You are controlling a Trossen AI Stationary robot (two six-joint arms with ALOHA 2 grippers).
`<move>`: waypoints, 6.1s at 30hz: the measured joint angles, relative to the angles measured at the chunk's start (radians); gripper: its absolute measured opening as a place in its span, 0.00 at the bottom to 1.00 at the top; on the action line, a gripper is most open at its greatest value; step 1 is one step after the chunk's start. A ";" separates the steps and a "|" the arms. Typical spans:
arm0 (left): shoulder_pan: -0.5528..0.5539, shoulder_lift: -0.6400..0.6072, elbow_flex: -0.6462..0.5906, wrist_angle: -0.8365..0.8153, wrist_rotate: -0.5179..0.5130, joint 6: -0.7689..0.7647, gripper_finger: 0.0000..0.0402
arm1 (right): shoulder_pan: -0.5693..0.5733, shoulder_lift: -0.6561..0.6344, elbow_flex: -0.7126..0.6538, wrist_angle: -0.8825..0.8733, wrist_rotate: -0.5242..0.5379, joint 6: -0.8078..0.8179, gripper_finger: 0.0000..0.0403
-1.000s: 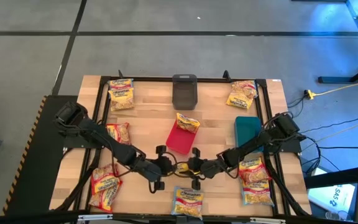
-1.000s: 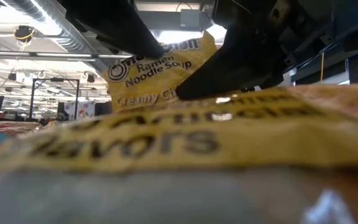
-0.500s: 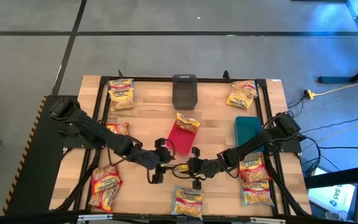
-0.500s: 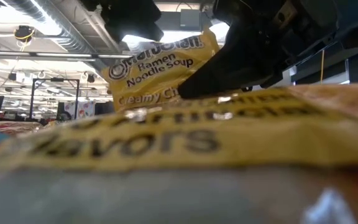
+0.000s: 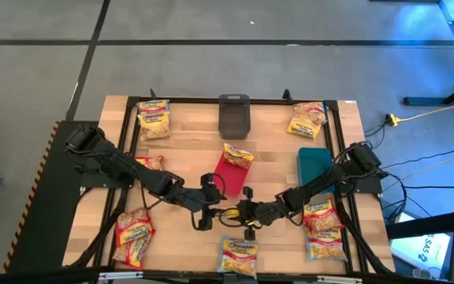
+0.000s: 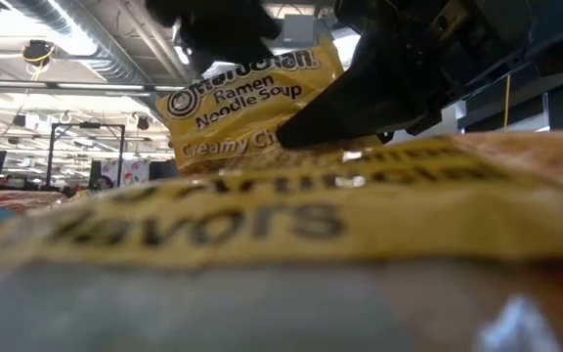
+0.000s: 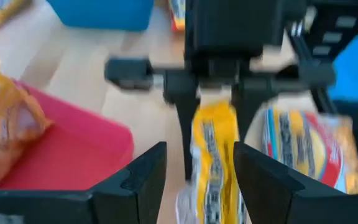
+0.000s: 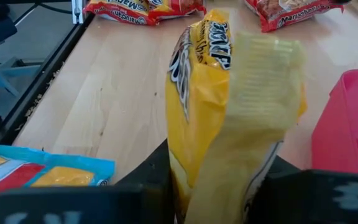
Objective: Sort Maruchan noodles
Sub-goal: Put the yellow noodle pack into the red bin, then adjust the red bin
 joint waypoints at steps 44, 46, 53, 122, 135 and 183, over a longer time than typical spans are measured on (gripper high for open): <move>0.045 0.086 0.000 -0.100 0.221 -0.133 0.50 | -0.001 -0.001 0.000 0.056 0.015 -0.024 0.27; 0.046 0.086 0.000 -0.101 0.221 -0.133 0.46 | -0.001 -0.001 0.000 0.058 0.029 -0.024 0.30; 0.055 0.082 0.000 -0.111 0.220 -0.124 0.37 | -0.002 -0.006 0.000 0.049 0.027 -0.025 0.46; 0.576 0.220 0.337 -0.611 0.345 0.633 0.36 | 0.044 -0.522 -0.293 -0.413 0.105 -0.049 0.54; 0.565 0.282 0.338 -0.586 0.328 0.660 0.37 | 0.024 -0.522 -0.293 -0.412 0.104 -0.056 0.54; 0.613 -0.048 0.079 -0.781 0.073 0.159 0.47 | -0.173 -0.418 -0.294 -0.408 0.162 0.197 0.54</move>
